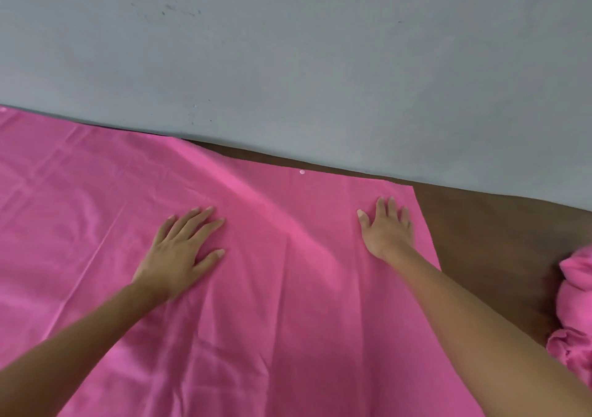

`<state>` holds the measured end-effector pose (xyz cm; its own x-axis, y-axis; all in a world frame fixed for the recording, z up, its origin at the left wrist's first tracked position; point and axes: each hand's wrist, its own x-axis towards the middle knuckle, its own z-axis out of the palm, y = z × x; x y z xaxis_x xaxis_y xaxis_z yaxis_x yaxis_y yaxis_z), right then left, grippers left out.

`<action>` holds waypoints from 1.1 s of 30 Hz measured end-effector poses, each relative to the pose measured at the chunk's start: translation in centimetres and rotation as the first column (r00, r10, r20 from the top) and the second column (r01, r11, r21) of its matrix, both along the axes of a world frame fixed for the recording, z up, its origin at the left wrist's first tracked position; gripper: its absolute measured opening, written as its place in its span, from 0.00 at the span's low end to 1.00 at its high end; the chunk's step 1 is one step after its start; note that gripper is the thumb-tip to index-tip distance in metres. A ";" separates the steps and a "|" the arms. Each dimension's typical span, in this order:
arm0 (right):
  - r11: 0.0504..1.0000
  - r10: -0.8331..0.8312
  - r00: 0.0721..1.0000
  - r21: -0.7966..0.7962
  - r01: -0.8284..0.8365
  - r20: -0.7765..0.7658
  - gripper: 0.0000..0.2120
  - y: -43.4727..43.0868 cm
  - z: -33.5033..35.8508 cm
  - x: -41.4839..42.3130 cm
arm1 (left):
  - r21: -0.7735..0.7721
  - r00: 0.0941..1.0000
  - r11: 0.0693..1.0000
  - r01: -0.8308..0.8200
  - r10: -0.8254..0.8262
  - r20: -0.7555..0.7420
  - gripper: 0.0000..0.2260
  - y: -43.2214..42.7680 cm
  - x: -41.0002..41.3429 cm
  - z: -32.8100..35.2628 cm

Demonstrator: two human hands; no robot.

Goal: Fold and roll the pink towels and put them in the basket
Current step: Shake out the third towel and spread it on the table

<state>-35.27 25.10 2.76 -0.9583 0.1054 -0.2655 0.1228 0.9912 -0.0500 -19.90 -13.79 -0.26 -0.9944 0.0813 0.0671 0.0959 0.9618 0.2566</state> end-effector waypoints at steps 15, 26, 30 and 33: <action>0.996 -0.076 0.997 0.056 0.075 0.028 0.40 1.2 -0.8 -3.1 | -0.037 0.999 0.999 -0.033 0.035 0.037 0.31 0.4 -1.2 -0.2; 0.996 -0.004 0.992 -0.093 -0.008 -0.129 0.38 0.7 0.3 8.2 | -0.010 1.000 1.000 -0.005 0.005 0.021 0.36 -2.8 -7.8 1.8; 0.998 0.016 0.985 -0.055 -0.025 -0.174 0.38 0.1 0.1 14.2 | -0.105 0.977 0.993 0.045 -0.022 0.212 0.39 -3.7 -10.7 1.8; 1.000 0.003 0.969 -0.004 -0.004 -0.247 0.37 0.0 0.1 18.3 | -0.175 0.949 0.980 0.096 -0.037 0.312 0.38 -4.4 -12.0 1.7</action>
